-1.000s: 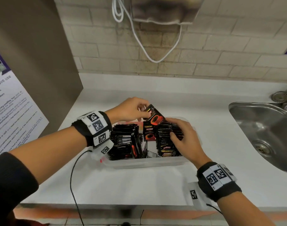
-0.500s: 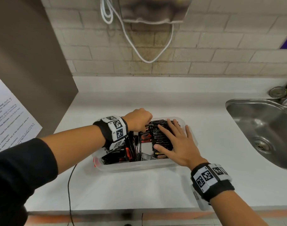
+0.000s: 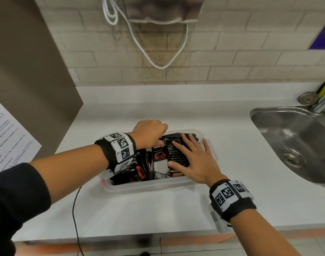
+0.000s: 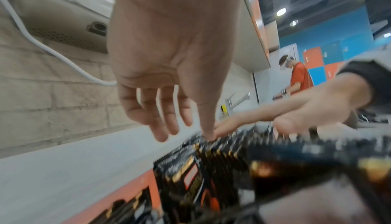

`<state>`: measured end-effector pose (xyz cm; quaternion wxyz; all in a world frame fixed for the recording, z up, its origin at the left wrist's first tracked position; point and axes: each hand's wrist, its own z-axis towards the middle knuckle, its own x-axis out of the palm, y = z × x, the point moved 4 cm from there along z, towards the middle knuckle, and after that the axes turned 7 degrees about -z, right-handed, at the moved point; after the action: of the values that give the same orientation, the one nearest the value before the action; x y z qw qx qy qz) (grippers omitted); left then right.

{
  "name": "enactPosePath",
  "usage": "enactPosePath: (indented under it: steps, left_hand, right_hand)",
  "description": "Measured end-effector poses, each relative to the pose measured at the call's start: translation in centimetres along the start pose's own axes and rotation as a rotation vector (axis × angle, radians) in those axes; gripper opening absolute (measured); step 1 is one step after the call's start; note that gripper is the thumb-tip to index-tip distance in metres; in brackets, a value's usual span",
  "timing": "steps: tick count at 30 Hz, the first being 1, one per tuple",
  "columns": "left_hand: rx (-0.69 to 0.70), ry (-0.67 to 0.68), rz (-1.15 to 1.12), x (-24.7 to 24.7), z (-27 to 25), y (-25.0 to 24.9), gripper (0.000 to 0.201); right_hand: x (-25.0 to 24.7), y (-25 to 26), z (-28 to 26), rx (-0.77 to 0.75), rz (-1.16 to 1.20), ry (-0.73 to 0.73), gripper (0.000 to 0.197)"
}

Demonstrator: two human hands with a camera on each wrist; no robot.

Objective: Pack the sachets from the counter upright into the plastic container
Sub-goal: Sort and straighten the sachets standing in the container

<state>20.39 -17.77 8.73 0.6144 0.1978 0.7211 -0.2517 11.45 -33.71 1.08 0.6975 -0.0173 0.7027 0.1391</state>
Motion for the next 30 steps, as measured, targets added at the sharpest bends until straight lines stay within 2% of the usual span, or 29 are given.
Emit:
enactPosePath:
  steps: [2, 4, 5, 7, 11, 13, 16, 21, 27, 30]
  left_hand:
    - [0.093, 0.075, -0.181, -0.6, -0.7, -0.5, 0.022]
    - [0.166, 0.264, -0.297, -0.6, -2.0, -1.2, 0.009]
    - [0.188, 0.368, -0.293, -0.2, -2.6, -1.6, 0.009]
    - [0.219, 0.515, -0.208, 0.8, -3.6, -2.3, 0.021]
    - [0.194, 0.599, -0.128, 2.8, -4.1, -3.2, 0.037]
    - [0.191, 0.602, -0.149, 3.3, -4.1, -3.2, 0.032]
    - [0.224, 0.546, -0.188, 3.1, -4.2, -2.9, 0.018]
    - [0.174, 0.336, -0.382, 0.8, -4.6, -0.7, 0.013]
    - [0.118, 0.021, -0.624, -2.0, -4.6, 1.2, 0.011]
    - [0.135, -0.089, -0.717, -3.5, -4.7, 0.9, 0.011]
  right_hand:
    - [-0.1, 0.0, -0.1, -0.005, 0.011, 0.002, 0.084]
    - [-0.3, -0.1, -0.1, -0.018, 0.032, 0.002, 0.076]
    - [-0.5, -0.1, -0.1, -0.025, 0.046, 0.002, 0.072]
    - [-0.6, -0.1, 0.0, -0.041, 0.058, 0.007, 0.067]
    - [-0.3, -0.2, -0.1, -0.082, 0.025, 0.026, 0.068]
    - [-0.2, -0.2, -0.1, -0.095, -0.004, 0.038, 0.072]
    - [-0.1, -0.1, 0.0, -0.094, -0.058, 0.060, 0.079]
    - [-0.4, 0.2, -0.3, -0.086, -0.016, 0.022, 0.074]
    - [-2.8, 0.4, -1.0, -0.067, 0.257, -0.204, 0.071]
    - [-4.1, 1.3, -0.8, -0.089, 0.292, -0.293, 0.055]
